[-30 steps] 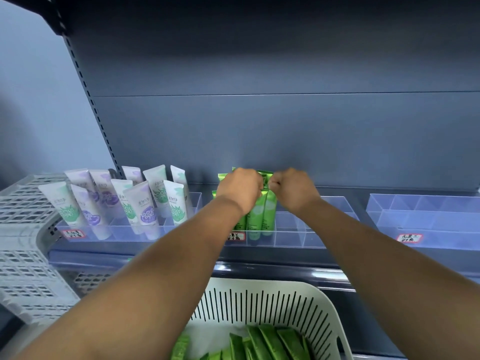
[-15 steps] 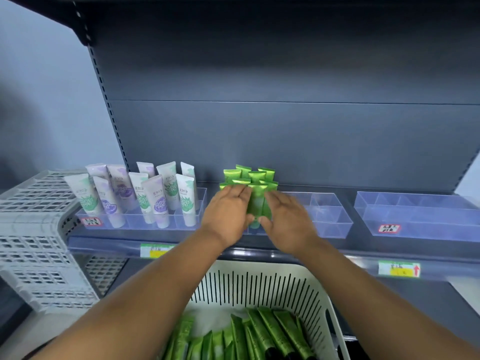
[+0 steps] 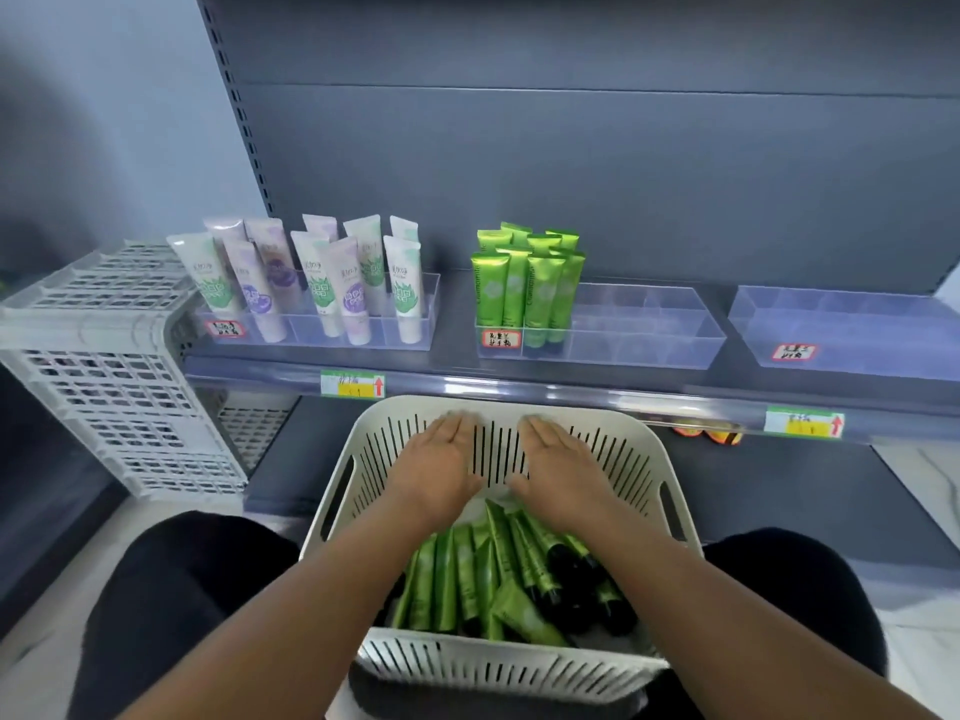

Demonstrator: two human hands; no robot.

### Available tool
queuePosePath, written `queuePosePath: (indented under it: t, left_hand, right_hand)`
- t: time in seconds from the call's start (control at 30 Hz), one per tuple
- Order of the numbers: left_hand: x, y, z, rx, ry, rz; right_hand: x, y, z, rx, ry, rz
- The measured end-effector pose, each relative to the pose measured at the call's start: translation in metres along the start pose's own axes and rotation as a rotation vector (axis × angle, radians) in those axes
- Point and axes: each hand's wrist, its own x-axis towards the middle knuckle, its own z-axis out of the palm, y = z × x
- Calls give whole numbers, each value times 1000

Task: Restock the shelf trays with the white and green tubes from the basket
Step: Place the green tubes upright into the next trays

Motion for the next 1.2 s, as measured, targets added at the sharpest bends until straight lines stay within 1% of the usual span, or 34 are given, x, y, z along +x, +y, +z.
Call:
queuePosePath:
  t: [0.17,0.4,0.6,0.7,0.8,0.87,0.93,1.07,1.1,1.2]
  left_hand:
    - [-8,-12,29,20,-125,-43]
    - [-3,-29,62,9,-369,-62]
    - [16,-37,86,135,-538,-15]
    - [29,-41,94,201,-606,8]
    - [37,-44,103,208,-644,10]
    - [41,-46,108,203,-668,17]
    - [45,-50,109,197,-656,31]
    - [49,-56,107,107,-623,12]
    - [49,-58,107,52,-622,-10]
    - [49,-59,104,-240,-638,-148]
  right_hand:
    - [8,-2,41,-20,-107,-21]
    - [25,-2,82,-41,-278,-63]
    - [43,5,110,-74,-410,-51]
    - [56,8,120,-86,-439,-58]
    - [70,13,132,-91,-458,-80]
    - [78,16,139,-81,-438,-88]
    - [85,18,143,-80,-419,-98]
    - [92,20,144,-69,-412,-135]
    - [94,21,143,-67,-411,-148]
    - [98,18,137,-49,-425,-142]
